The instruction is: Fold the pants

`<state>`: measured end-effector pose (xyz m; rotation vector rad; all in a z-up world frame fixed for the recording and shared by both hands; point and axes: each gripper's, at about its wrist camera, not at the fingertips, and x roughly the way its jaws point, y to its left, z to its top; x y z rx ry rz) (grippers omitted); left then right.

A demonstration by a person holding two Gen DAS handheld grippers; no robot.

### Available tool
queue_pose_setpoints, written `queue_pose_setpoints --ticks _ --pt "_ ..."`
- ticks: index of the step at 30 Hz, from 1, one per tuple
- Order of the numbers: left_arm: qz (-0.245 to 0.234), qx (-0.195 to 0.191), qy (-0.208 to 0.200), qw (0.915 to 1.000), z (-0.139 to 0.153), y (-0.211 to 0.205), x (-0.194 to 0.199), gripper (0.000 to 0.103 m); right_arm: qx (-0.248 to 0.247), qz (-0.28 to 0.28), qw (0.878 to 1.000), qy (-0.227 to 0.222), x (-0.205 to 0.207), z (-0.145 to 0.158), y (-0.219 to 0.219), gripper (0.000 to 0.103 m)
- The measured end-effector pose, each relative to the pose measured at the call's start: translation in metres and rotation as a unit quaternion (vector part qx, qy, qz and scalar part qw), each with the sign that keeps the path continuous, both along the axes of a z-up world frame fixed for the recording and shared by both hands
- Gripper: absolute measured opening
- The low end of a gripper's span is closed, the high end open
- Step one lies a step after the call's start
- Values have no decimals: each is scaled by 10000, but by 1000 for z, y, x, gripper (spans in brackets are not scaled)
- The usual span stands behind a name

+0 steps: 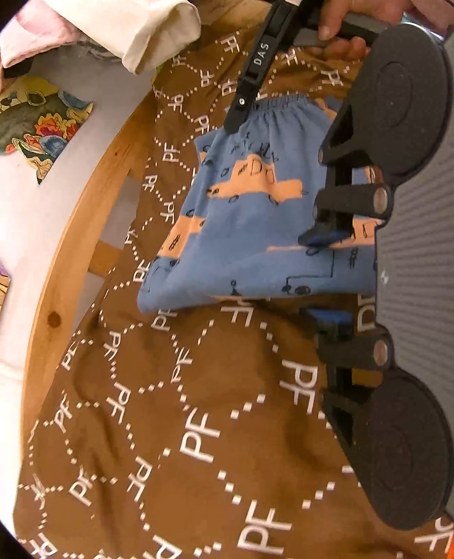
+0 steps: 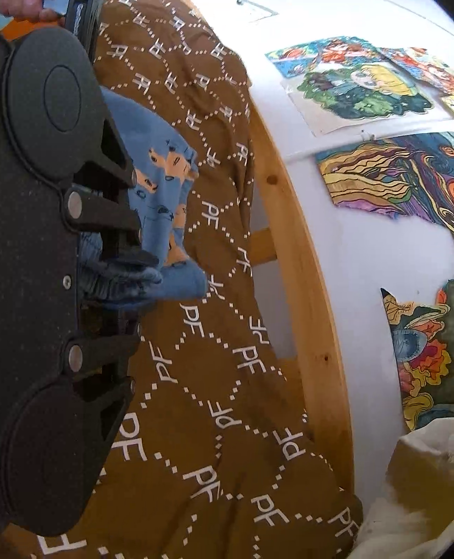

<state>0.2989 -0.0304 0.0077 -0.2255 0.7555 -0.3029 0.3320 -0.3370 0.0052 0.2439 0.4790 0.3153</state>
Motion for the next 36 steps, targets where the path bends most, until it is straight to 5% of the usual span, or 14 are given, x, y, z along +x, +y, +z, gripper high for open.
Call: queue_pose_setpoints --ticks 4,8,12,21,30,36 --pt "245 79 35 9997 6 4 -6 69 -111 -176 9998 24 -3 2 1 43" --pt "622 87 35 9980 22 8 -19 97 -294 -350 9989 -58 -16 11 1 78" --pt "719 312 -239 9966 41 0 -33 102 -550 -386 9967 -446 -45 25 5 98" --pt "735 889 -1082 9874 77 -35 -85 103 -750 -525 9909 -983 -113 53 14 102" --pt "944 640 -1120 9871 69 -38 -125 103 -870 -694 9865 -1202 -168 67 18 102" --pt "1091 888 -1205 9827 67 -35 -144 103 -823 -879 9840 -1316 -190 72 16 102"
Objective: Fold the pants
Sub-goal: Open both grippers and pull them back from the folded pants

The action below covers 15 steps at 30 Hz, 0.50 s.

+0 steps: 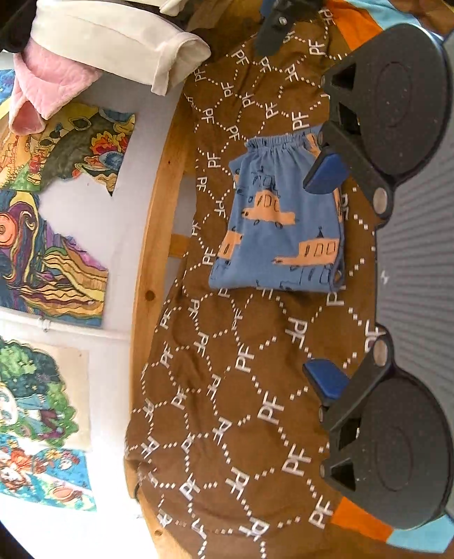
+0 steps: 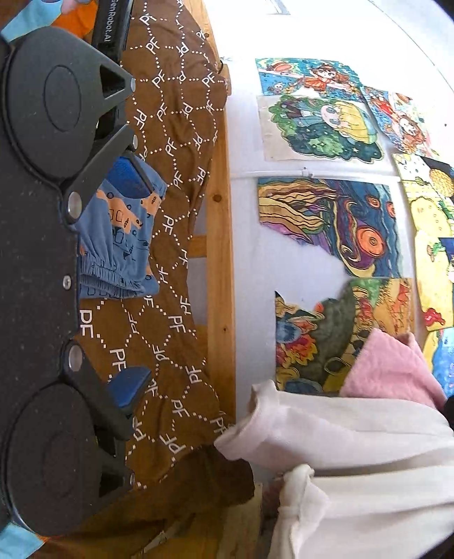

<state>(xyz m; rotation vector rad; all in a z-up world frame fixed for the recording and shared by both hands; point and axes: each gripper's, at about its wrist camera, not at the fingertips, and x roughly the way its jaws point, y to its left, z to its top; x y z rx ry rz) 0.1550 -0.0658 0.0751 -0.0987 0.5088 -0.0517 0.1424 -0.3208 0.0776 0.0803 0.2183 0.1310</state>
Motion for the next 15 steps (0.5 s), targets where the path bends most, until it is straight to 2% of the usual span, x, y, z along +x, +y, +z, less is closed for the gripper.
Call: queue_pose_setpoints --ticks 9,15 --pt "107 391 -286 9988 -2 0 -29 103 33 -78 9999 81 -31 -3 5 102" --pt "98 473 -233 9986 -12 -1 -41 103 -307 -137 9994 39 -55 -14 16 102"
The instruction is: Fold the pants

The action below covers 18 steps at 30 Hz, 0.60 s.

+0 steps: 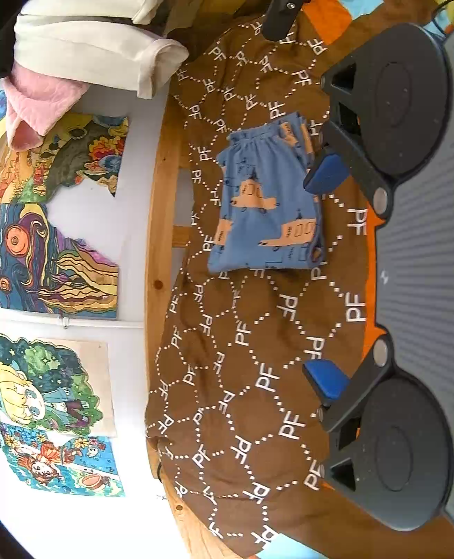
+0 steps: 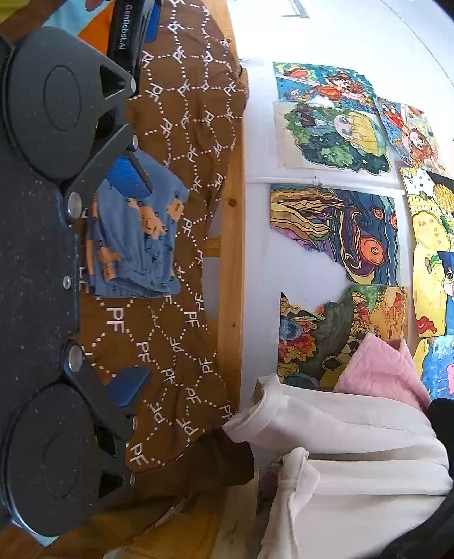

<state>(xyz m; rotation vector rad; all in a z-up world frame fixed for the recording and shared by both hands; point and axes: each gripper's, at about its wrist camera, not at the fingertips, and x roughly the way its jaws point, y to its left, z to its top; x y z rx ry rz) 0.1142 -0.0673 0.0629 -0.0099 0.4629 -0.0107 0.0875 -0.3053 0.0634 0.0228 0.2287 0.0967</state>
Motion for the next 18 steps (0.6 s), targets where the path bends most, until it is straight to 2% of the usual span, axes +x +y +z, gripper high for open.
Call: queue_pose_setpoints --ticks 5,10,14,18 --pt "178 73 29 9998 -8 0 -9 103 289 -88 9995 83 -11 -16 -1 102" --pt "278 133 98 9995 -21 3 -19 103 251 69 9994 235 -13 -32 5 102" --pt "339 115 291 9989 -31 7 -22 103 388 51 9982 463 -8 -41 6 102" --pt "321 153 314 9989 -39 9 -24 103 415 52 9963 752 -4 -47 8 102"
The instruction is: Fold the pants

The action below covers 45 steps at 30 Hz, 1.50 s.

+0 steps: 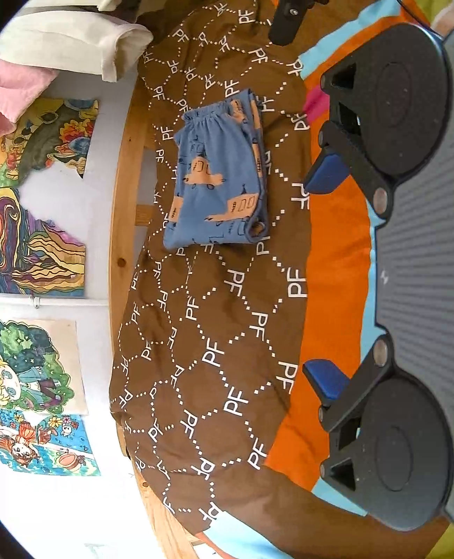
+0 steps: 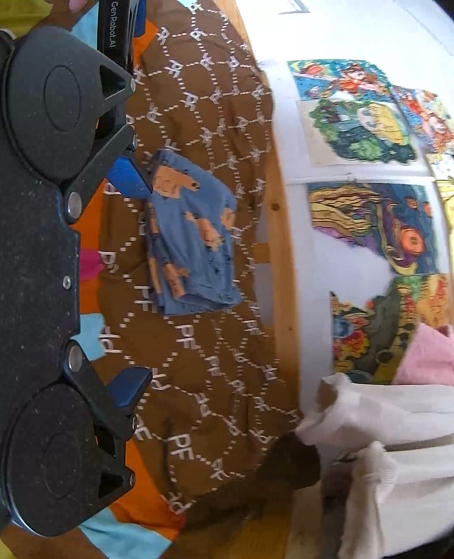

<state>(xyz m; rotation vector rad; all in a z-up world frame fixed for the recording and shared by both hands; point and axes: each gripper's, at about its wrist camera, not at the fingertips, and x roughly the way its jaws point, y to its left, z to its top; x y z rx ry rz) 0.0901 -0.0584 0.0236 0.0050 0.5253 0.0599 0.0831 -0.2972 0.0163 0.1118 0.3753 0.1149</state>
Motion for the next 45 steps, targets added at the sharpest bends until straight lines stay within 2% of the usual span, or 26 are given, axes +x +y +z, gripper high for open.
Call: queue_pose_setpoints --ticks 5,16,45 --pt "-57 26 50 10000 -6 1 -1 103 310 59 9988 386 5 -6 -2 102" --pt "-84 27 37 10000 -5 0 0 103 -76 120 9995 268 8 -12 8 102" --pt "-6 -43 140 9999 -7 4 -1 103 -16 51 9993 364 9 -13 4 102"
